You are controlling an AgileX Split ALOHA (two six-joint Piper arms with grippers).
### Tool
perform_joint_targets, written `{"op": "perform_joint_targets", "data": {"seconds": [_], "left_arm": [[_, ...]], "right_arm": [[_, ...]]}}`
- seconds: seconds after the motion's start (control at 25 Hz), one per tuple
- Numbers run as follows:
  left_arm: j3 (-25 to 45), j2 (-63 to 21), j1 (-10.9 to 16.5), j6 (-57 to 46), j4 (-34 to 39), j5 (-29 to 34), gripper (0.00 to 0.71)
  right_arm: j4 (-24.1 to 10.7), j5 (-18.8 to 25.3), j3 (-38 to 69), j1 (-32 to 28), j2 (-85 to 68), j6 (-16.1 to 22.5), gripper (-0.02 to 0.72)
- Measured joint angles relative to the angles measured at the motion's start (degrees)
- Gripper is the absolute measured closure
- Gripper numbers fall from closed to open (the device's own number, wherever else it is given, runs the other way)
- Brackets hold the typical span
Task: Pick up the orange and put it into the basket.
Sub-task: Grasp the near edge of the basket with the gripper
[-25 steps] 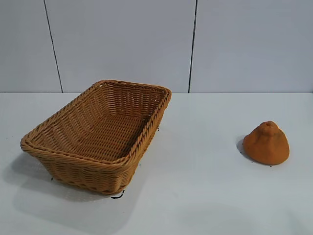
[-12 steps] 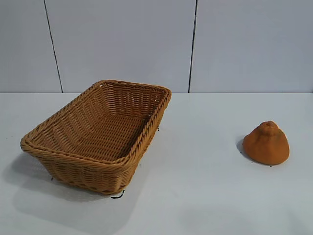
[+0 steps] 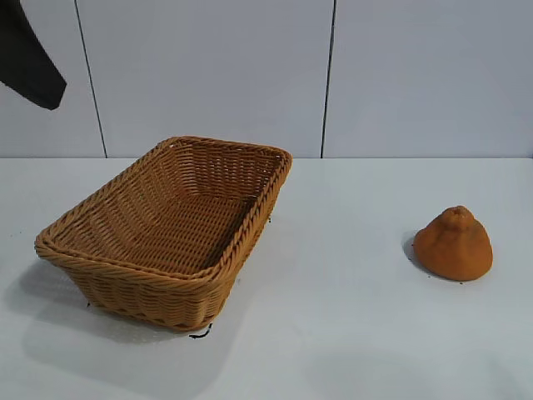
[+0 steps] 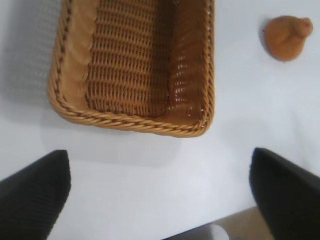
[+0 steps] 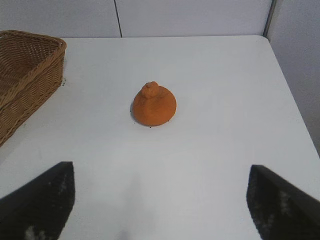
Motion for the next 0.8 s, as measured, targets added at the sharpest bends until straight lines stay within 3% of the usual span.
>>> {"op": "perform_joint_targets", "data": {"seconds": [0.32, 0.6, 0.8], "left_arm": [[-8.15, 14.07, 0.0, -8.3, -0.18, 4.23, 0.014], [-10.35, 21.49, 0.0, -29.43, -4.81, 4.92, 0.014], [-10.35, 24.75, 0.0, -37.98, -5.16, 4.33, 0.014]], "right_arm": [[0.0, 0.0, 0.0, 0.0, 0.0, 0.0, 0.065], [0.0, 0.0, 0.0, 0.0, 0.0, 0.0, 0.065], [0.0, 0.0, 0.0, 0.0, 0.0, 0.0, 0.065]]}}
